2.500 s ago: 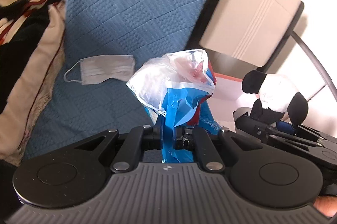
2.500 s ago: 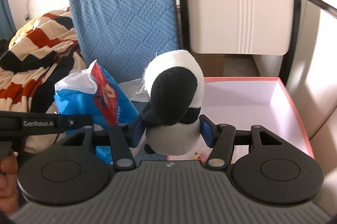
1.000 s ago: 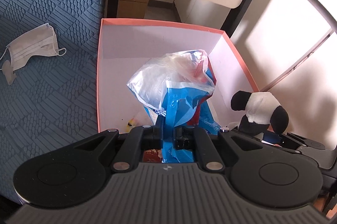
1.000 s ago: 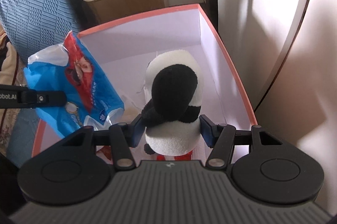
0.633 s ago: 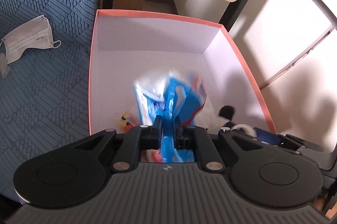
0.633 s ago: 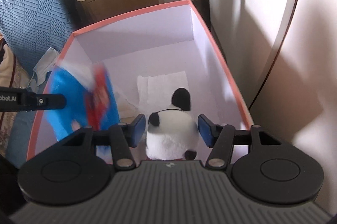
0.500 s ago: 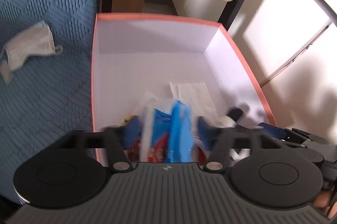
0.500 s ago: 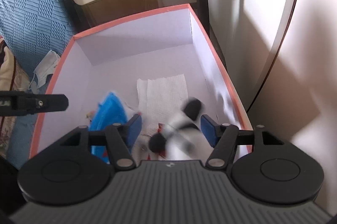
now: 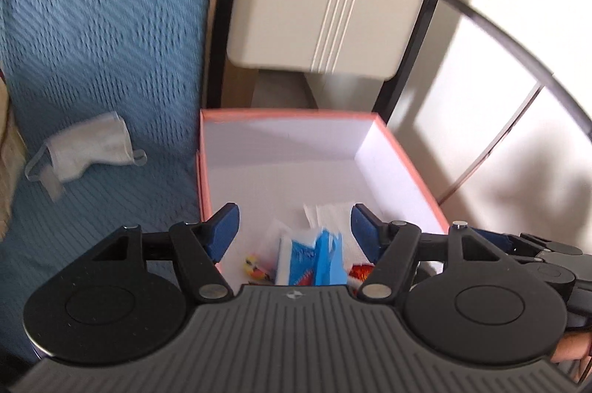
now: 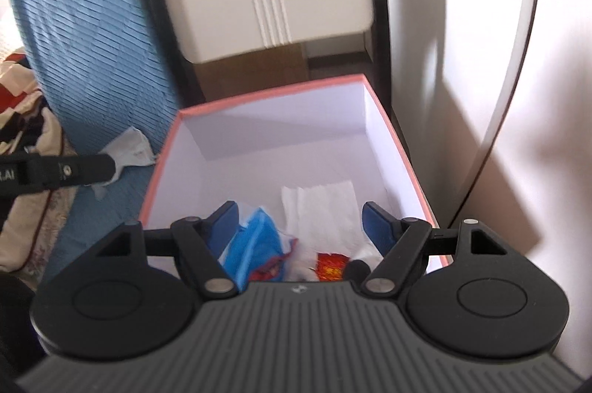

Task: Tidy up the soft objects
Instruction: 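Lower both grippers into the pink box and open them, then withdraw both open grippers from the box toward the white face mask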

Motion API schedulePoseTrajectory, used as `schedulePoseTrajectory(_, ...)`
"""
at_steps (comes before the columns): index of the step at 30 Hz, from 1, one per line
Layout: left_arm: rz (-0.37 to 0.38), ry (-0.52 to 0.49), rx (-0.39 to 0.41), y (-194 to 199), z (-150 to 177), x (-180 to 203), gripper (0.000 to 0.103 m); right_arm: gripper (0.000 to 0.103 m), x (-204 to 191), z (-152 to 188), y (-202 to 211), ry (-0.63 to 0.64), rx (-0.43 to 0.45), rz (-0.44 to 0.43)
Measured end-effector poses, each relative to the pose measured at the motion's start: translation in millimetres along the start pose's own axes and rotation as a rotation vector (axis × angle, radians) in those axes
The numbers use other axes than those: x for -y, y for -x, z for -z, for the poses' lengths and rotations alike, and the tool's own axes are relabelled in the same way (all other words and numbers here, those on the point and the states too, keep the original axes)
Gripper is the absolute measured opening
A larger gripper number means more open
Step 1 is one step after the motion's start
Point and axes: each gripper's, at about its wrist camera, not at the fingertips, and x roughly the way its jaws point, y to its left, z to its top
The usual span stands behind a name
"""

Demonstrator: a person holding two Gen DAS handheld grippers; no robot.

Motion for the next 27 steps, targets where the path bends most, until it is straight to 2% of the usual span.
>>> schedulePoseTrajectory(6, 0.006, -0.011, 0.098, 44, -7, -10, 0.072, 0.076, -24, -5, 25, 0.026, 0.044, -0.019)
schedulePoseTrajectory(13, 0.002, -0.006, 0.166, 82, -1, -28, 0.072, 0.076, -50, -1, 45, 0.063, 0.078, -0.025)
schedulePoseTrajectory(27, -0.057, 0.019, 0.242, 126, 30, -86, 0.072, 0.076, -119, 23, 58, 0.150, 0.094, -0.066)
